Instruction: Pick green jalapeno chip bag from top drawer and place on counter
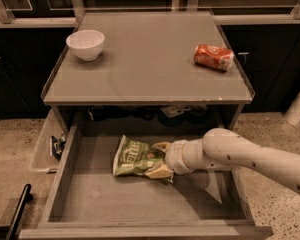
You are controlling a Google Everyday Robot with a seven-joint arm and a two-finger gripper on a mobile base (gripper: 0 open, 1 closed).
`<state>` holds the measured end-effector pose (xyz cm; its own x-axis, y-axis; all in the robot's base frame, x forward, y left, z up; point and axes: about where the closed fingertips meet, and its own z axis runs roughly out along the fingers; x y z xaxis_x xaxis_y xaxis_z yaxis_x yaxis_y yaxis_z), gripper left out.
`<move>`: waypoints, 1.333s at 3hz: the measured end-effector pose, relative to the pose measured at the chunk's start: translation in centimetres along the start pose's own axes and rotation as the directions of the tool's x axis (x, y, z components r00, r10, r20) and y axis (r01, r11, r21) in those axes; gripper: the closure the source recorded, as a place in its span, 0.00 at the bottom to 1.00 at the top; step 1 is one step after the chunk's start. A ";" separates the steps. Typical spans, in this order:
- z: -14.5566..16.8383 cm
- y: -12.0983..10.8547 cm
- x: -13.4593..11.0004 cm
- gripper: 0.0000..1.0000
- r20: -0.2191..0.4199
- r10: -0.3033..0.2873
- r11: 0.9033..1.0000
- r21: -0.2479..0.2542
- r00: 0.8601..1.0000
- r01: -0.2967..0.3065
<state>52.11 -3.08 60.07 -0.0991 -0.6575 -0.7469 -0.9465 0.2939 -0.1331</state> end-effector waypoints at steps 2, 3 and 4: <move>0.0 0.0 0.0 1.00 0.000 0.000 1.000 0.000 1.000 0.000; 0.0 0.0 0.0 1.00 0.001 0.000 1.000 -0.001 1.000 0.000; -0.8 -0.3 -0.4 1.00 0.017 -0.002 1.000 0.003 1.000 0.002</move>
Offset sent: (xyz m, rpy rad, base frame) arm 0.0000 0.0000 0.0000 0.0000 0.0000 0.0000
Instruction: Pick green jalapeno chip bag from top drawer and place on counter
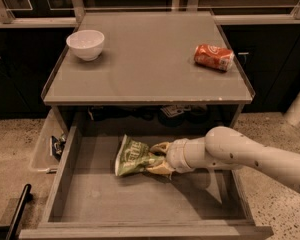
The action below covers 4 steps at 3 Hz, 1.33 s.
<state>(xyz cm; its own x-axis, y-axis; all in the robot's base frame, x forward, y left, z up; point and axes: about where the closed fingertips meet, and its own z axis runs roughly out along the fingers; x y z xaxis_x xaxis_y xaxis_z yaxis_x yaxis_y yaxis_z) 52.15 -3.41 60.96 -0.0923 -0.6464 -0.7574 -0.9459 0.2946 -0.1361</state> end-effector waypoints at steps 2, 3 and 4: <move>-5.8 0.2 -4.4 1.00 0.046 -0.092 0.994 0.062 0.995 0.089; -8.5 0.5 -6.7 1.00 0.071 -0.143 0.986 0.092 0.987 0.136; -11.1 0.6 -8.6 1.00 0.082 -0.172 0.980 0.119 0.982 0.162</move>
Offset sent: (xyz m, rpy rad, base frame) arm -0.0287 -0.0256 0.1278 0.0131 -0.2253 0.0226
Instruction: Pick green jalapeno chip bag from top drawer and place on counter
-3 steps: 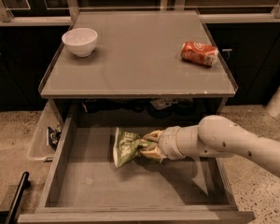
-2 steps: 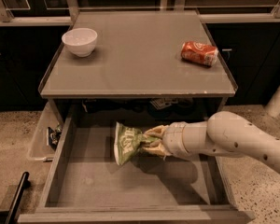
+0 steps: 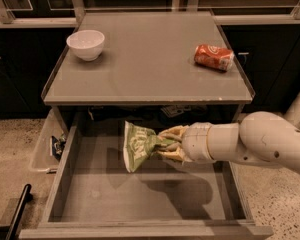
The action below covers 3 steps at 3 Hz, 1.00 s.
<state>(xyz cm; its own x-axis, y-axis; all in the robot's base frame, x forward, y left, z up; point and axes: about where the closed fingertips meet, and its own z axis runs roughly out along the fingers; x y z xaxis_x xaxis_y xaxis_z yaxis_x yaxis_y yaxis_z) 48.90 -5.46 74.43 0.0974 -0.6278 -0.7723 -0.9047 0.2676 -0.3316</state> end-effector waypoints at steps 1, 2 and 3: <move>-2.7 -1.1 -2.3 1.00 -0.002 -0.037 0.999 0.039 0.999 0.037; -4.3 -1.9 -3.9 1.00 0.000 -0.070 0.996 0.062 0.998 0.070; -4.3 -1.9 -3.9 1.00 0.000 -0.070 0.996 0.062 0.998 0.070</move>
Offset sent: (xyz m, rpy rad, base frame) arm -0.0044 -0.0198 0.0869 -0.0287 -0.1369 -0.0160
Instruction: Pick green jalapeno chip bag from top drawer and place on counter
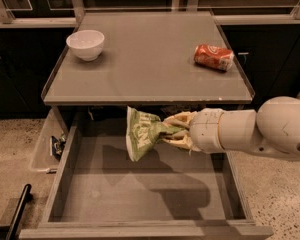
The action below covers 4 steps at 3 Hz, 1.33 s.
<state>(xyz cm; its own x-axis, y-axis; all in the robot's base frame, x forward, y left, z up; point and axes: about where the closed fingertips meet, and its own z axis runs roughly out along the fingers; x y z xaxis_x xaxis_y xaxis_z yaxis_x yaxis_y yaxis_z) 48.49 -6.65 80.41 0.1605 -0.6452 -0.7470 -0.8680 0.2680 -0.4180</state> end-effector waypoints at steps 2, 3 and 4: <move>-1.6 -2.7 -4.0 1.00 0.023 -0.082 0.996 0.025 0.996 0.081; -2.3 -6.2 -7.1 1.00 0.045 -0.141 0.989 0.039 0.989 0.139; -1.6 -11.0 -10.1 1.00 0.063 -0.180 0.983 0.055 0.982 0.176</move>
Offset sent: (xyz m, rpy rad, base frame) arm 0.0228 0.0086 0.0986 -0.0094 -0.1517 0.0602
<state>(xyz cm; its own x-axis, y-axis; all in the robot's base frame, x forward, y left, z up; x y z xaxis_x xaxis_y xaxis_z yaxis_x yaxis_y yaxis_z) 55.66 -4.28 93.36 0.3433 -0.6361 -0.6910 -0.7991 0.1887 -0.5708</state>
